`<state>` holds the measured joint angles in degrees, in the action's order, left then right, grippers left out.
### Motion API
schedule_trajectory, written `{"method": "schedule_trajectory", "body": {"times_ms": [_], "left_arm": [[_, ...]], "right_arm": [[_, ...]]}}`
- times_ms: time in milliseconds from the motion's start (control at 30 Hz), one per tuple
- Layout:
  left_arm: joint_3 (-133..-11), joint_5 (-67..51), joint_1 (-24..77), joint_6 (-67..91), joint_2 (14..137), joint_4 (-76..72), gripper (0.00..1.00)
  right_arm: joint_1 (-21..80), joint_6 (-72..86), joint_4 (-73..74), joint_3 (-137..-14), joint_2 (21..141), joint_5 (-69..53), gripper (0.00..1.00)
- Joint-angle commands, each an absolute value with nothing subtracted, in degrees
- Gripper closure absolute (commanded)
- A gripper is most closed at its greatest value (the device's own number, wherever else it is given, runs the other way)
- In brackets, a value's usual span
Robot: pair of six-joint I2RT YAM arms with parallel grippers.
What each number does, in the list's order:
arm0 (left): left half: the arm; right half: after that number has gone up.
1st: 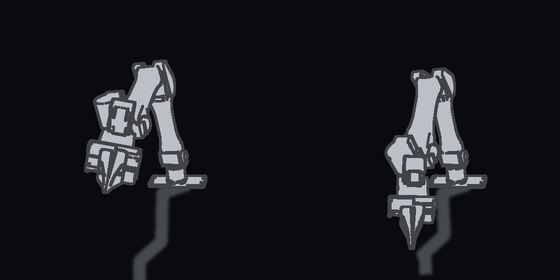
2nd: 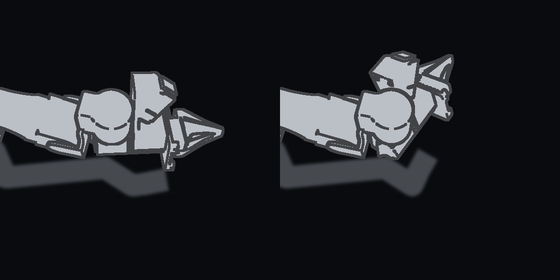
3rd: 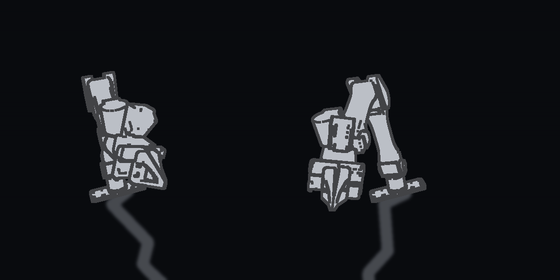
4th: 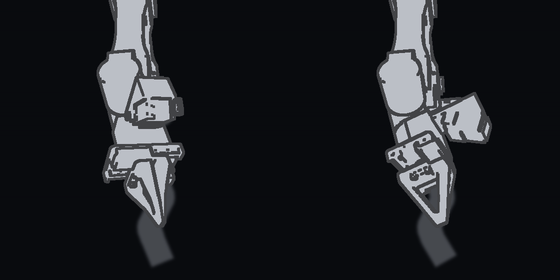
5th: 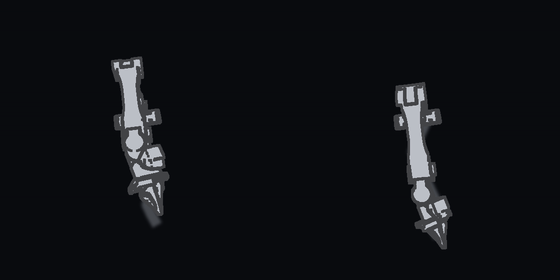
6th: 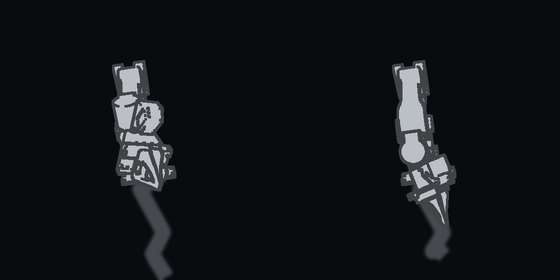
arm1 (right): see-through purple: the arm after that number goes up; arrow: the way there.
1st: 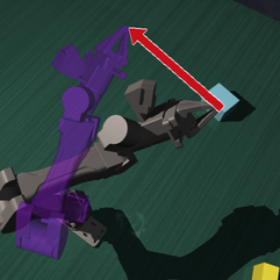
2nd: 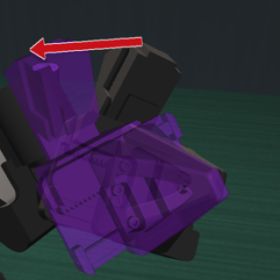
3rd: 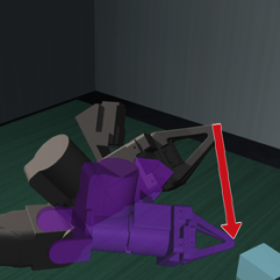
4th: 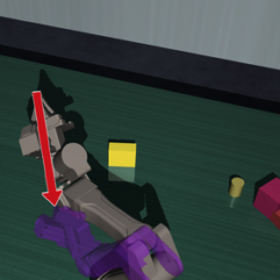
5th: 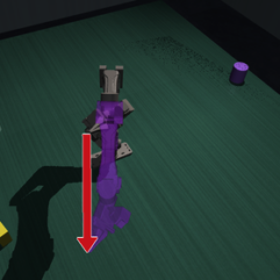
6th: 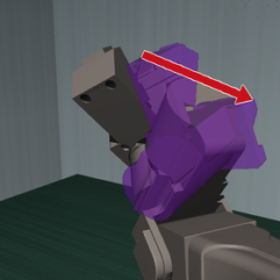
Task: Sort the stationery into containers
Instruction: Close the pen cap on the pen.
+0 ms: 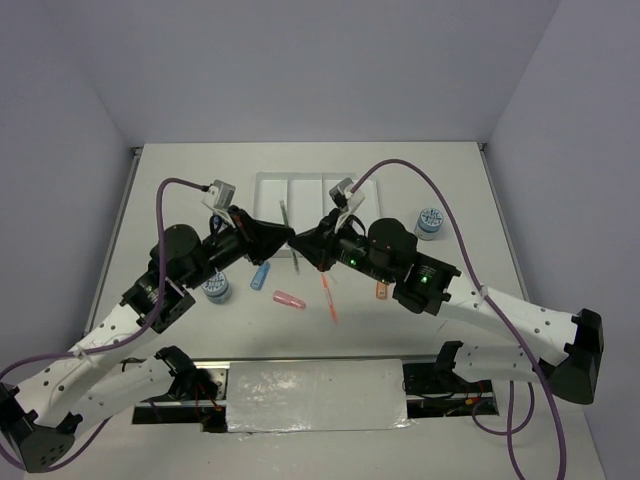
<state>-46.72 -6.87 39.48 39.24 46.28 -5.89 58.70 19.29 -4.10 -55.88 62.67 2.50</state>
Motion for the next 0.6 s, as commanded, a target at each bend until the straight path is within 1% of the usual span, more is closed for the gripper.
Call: {"method": "schedule_trajectory", "body": {"times_ms": [0, 33, 100, 133, 233, 267, 300, 333, 400, 433, 467, 500, 533, 567], "left_arm": [[-47.9, -10.54, 39.9, 37.36, 45.27, -9.05, 1.0], [-47.9, -11.42, 39.9, 36.92, 44.92, -9.31, 1.0], [-47.46, -14.92, 39.9, 35.26, 44.04, -11.07, 1.0], [-47.2, -16.33, 39.9, 34.81, 43.69, -11.86, 1.0], [-46.06, -20.56, 39.9, 34.02, 42.1, -14.93, 1.0], [-45.79, -21.7, 39.9, 34.01, 41.84, -15.64, 1.0], [-45.53, -22.4, 39.9, 34.01, 41.4, -16.51, 1.0], [-45.53, -23.02, 39.9, 34.01, 41.22, -16.7, 1.0], [-45.44, -22.68, 39.9, 34.19, 40.96, -16.44, 1.0], [-45.53, -22.76, 39.9, 34.1, 40.87, -16.35, 0.99], [-45.7, -22.76, 39.9, 34.1, 41.13, -16.17, 0.95], [-45.88, -22.68, 39.9, 34.1, 41.22, -15.91, 0.91], [-46.14, -22.5, 39.9, 33.93, 41.39, -15.04, 0.82], [-46.84, -21.63, 39.9, 33.75, 41.48, -14.51, 0.51]], "right_arm": [[59.06, 16.62, -10.72, -54.58, 60.73, -6.14, 0.87], [59.06, 16.26, -10.72, -54.23, 60.82, -8.94, 0.67], [59.24, 16.08, -10.72, -53.97, 60.82, -11.59, 0.54], [58.98, 15.65, -10.37, -54.14, 60.73, -13.17, 0.49], [58.97, 15.29, -9.84, -53.88, 60.47, -14.23, 0.48], [58.97, 15.21, -9.93, -53.7, 60.21, -14.24, 0.49], [58.97, 15.12, -10.19, -53.61, 59.6, -14.33, 0.53], [59.06, 15.12, -10.46, -53.53, 59.24, -14.5, 0.67], [59.06, 15.2, -10.63, -53.52, 58.63, -14.5, 0.82], [58.98, 15.21, -10.46, -53.79, 58.54, -14.24, 0.97], [59.06, 15.29, -9.85, -54.05, 58.62, -13.89, 1.0], [59.06, 15.38, -9.67, -54.23, 58.54, -13.89, 1.0], [59.06, 15.47, -9.49, -54.4, 58.62, -13.8, 1.0], [59.06, 15.9, -9.49, -54.4, 58.62, -13.54, 1.0]]}}
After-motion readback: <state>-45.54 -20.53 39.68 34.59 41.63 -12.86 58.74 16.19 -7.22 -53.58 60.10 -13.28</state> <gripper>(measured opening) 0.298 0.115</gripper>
